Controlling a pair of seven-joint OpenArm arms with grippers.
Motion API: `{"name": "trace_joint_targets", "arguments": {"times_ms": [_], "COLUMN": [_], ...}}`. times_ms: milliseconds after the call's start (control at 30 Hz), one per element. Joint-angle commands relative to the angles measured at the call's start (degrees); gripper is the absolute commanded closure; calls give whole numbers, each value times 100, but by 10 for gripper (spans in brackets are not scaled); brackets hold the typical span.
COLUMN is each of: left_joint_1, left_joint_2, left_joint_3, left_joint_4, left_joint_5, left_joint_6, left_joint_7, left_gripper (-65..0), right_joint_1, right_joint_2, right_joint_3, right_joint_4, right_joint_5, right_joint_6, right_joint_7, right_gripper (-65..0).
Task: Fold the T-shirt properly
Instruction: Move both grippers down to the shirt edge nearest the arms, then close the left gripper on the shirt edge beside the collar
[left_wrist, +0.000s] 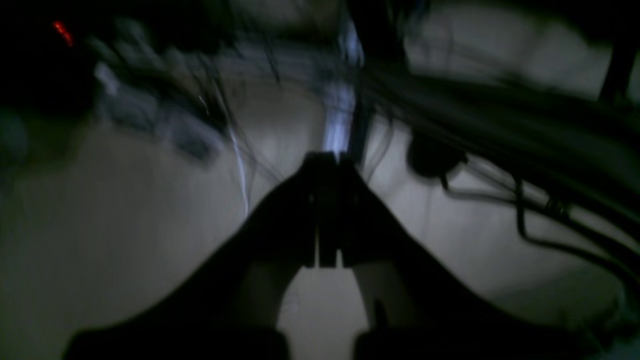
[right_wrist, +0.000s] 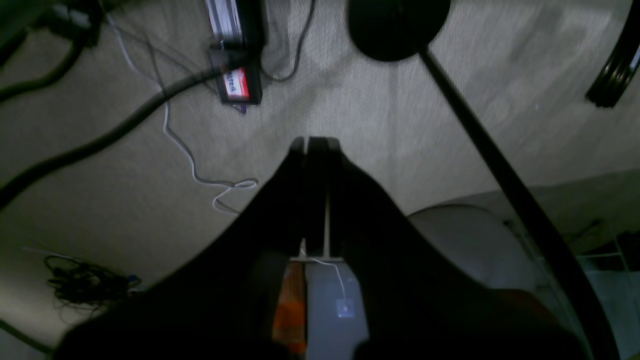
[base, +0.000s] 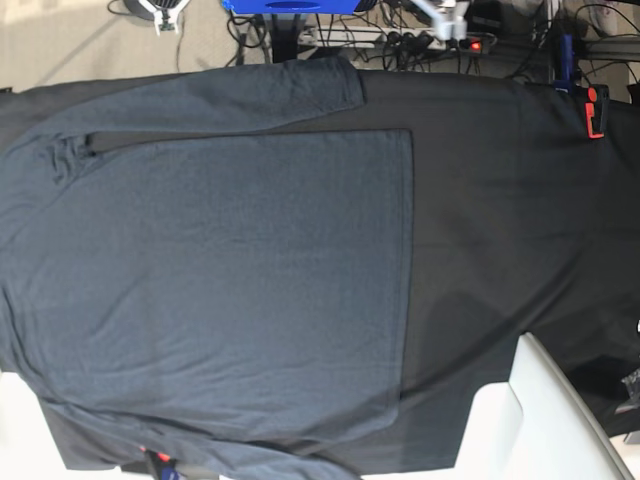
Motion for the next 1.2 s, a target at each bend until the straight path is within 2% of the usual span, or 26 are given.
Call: {"name": "trace_joint_targets", "arguments": {"times_ms": [0, 133, 233, 300, 467, 600, 700, 767, 833, 900, 967, 1033, 1100, 1167], "left_joint_1": [377, 1397, 1907, 2232, 2769, 2769, 2742, 2584, 2417, 2197, 2039, 1925, 1881, 1793], "left_joint_2": [-75, -294, -356, -294, -101, -198, -356, -373, -321, -268, -198, -206, -259, -417], "left_joint_3": [-1, -10, -107, -493, -1337, -1417, -1320, -1223, -1223, -1214, -1135, -924, -696, -476], "left_joint_4": [332, 1835, 2714, 3233, 4754, 5694, 6380, 6679, 6776, 6741, 6635, 6547, 6468, 6363], "left_joint_5": [-6, -23, -23, -23, -120, -1192, -1711, -1729, -1755, -1755, -1746, -1729, -1729, -1729], "left_joint_6": [-55, -28, -28, -28, -37, -55, -55, -55, -63, -63, -63, -63, -63, -63], "left_joint_7": [-122, -350, -377, -377, -385, -315, 160, 573, 1039, 1408, 1663, 1733, 1733, 1724], "left_gripper": [0, 0, 0, 0, 0, 0, 0, 0, -115, -127, -127, -125, -125, -125], "right_joint_1": [-313, -1332, -1649, -1807, -2220, -2264, -2044, -1904, -1790, -1675, -1640, -1614, -1614, -1605], "right_joint_2": [50, 147, 129, 50, -99, -170, -284, -258, -231, -223, -82, 24, 32, 32], "right_joint_3": [23, 32, 208, 428, 885, 1122, 1263, 1298, 1298, 1324, 1324, 1333, 1456, 1597], "right_joint_4": [699, 3099, 3987, 4374, 5772, 6545, 6853, 6976, 7020, 7020, 7020, 7020, 7020, 7020], "right_joint_5": [19, 19, 19, 27, 27, 27, 186, 520, 1038, 1469, 1768, 2085, 2313, 2392], "right_joint_6": [-32, -41, -41, -32, -23, -23, -14, -14, -14, 12, 364, 918, 1375, 1639], "right_joint_7": [-148, -1009, -1590, -1713, -1537, -763, -631, -755, -913, -1018, -1097, -1115, -1115, -1115], "right_gripper": [-5, -5, -5, -5, -5, -15, -30, -92, -198, -311, -405, -468, -474, -474]}}
